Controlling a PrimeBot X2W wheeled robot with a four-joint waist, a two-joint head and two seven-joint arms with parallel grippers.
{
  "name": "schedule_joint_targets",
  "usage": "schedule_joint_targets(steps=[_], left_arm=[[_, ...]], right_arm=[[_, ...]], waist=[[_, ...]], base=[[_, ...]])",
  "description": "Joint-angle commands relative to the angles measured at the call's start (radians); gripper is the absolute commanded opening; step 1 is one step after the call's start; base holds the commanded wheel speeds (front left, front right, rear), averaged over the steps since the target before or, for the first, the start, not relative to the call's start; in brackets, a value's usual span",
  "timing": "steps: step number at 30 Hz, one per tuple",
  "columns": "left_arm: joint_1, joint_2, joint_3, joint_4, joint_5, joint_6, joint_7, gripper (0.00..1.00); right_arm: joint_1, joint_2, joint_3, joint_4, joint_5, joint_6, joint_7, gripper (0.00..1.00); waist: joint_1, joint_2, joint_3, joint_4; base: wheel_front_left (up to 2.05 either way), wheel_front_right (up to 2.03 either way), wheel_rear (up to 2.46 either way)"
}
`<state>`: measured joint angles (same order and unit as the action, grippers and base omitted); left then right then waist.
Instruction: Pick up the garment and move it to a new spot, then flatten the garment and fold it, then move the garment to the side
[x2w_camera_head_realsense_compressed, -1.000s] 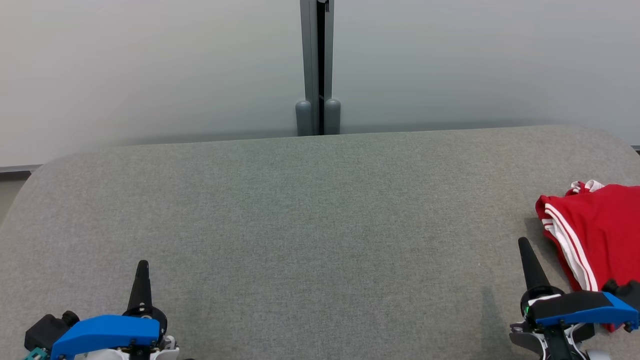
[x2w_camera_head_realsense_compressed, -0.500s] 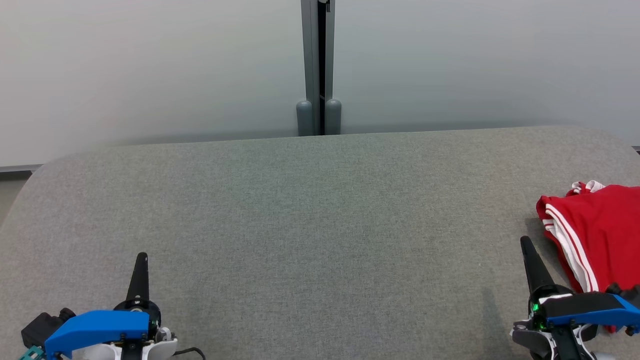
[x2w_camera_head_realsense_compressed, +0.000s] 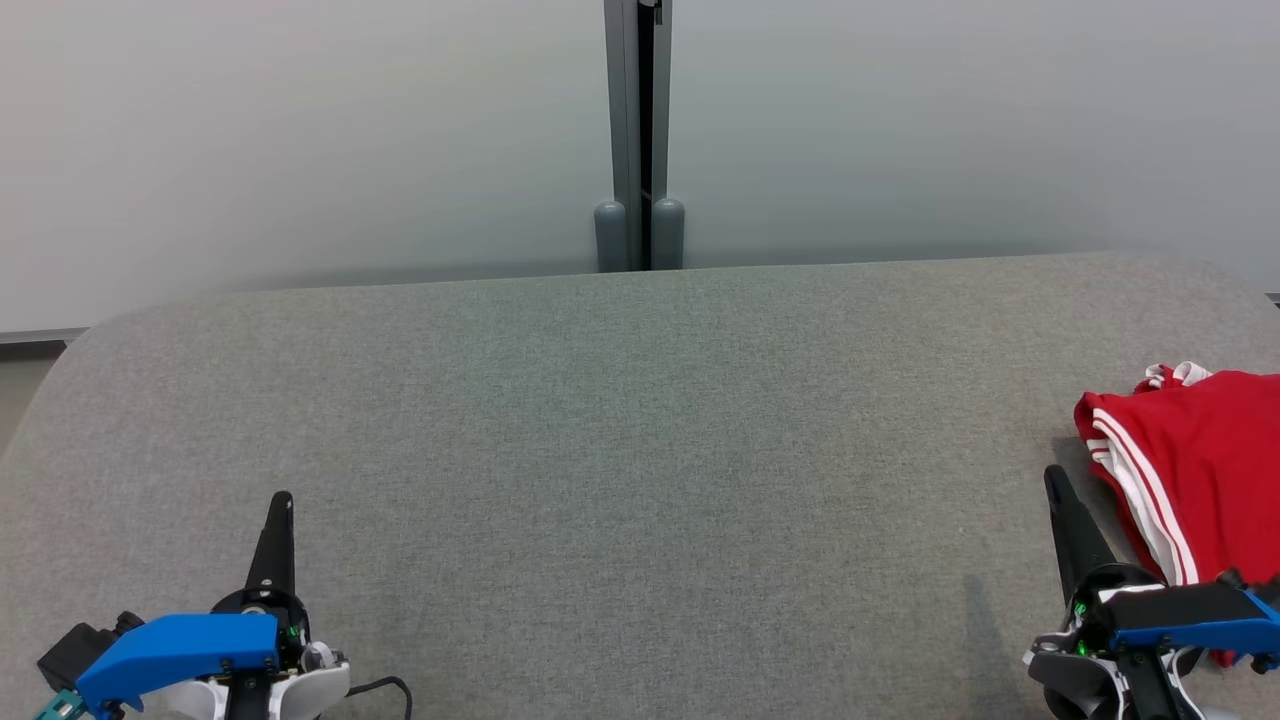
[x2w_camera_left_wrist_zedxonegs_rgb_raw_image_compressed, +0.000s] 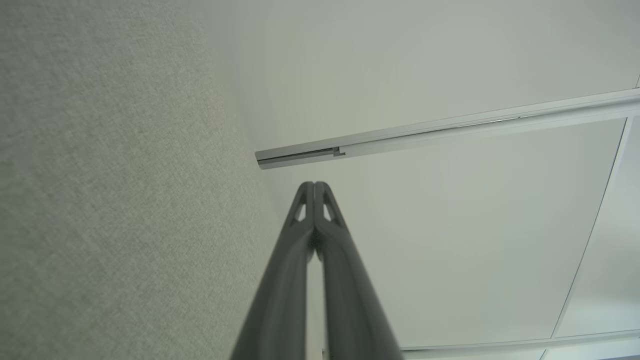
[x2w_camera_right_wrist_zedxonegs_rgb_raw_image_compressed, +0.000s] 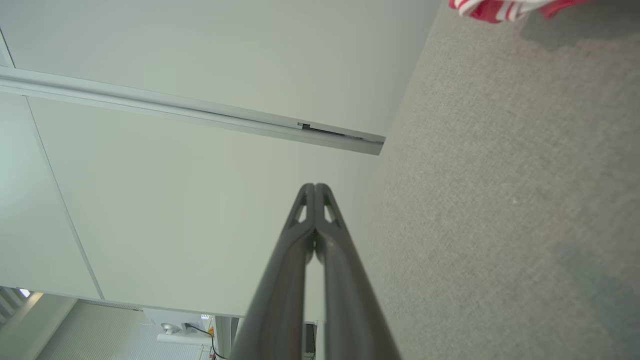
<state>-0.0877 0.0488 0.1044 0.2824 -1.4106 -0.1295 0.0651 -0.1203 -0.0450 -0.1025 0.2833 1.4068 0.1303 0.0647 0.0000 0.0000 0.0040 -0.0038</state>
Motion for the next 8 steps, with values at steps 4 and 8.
schedule_joint_targets(steps=[4, 8], left_arm=[[-0.020, 0.002, 0.004, -0.015, -0.041, -0.002, 0.012, 0.00], [-0.022, 0.002, 0.005, -0.020, -0.072, -0.002, 0.019, 0.00]], right_arm=[[0.008, -0.008, -0.004, -0.015, 0.044, 0.001, 0.013, 0.00], [0.010, -0.008, -0.006, -0.021, 0.074, 0.001, 0.020, 0.00]], waist=[[0.0000, -0.0001, 0.000, 0.001], [0.0000, -0.0001, 0.000, 0.001]], base=[[0.00, 0.00, 0.00], [0.00, 0.00, 0.00]])
